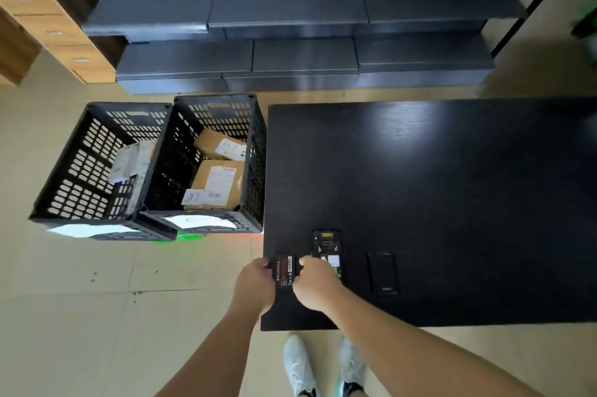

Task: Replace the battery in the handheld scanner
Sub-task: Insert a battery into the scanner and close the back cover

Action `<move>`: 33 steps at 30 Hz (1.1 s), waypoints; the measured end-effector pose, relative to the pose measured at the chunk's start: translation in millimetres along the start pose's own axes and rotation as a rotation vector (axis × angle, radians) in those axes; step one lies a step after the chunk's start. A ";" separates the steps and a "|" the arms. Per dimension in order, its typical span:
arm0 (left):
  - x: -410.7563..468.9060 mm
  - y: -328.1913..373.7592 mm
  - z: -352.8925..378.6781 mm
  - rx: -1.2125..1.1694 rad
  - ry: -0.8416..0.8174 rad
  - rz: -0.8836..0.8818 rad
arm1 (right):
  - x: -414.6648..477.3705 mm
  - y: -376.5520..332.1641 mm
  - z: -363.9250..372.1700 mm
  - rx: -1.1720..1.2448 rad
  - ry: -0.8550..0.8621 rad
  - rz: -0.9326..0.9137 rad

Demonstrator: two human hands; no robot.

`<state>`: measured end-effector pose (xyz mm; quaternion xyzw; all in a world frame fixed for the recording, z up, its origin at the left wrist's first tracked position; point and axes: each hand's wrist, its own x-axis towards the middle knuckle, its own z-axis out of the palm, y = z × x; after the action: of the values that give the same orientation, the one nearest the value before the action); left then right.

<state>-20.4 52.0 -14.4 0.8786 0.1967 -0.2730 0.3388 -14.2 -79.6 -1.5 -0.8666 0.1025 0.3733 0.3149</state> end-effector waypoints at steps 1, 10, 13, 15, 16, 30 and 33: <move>0.2 -5.8 5.4 -0.034 0.008 -0.015 | 3.5 -0.3 8.9 0.037 0.006 0.034; 6.4 -15.6 24.7 -0.254 0.063 -0.123 | 20.5 -0.6 34.9 0.079 0.111 0.112; 7.4 -16.0 25.1 -0.340 0.050 -0.164 | 22.3 -0.4 37.0 0.128 0.126 0.136; 7.2 -14.6 25.4 -0.416 0.061 -0.199 | 22.0 0.8 38.1 0.155 0.147 0.134; 7.2 -13.9 25.8 -0.454 0.073 -0.221 | 21.5 2.2 38.8 0.170 0.161 0.129; -29.0 45.7 49.3 -0.568 0.107 -0.129 | -18.1 56.6 -18.4 0.442 0.382 0.100; -33.6 43.6 71.6 -0.578 0.053 -0.173 | -22.6 76.8 -18.6 0.372 0.375 0.116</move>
<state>-48.0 -33.9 -17.1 0.7325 0.3494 -0.2104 0.5451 -51.0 -152.4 -11.8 -0.8405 0.2752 0.1985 0.4224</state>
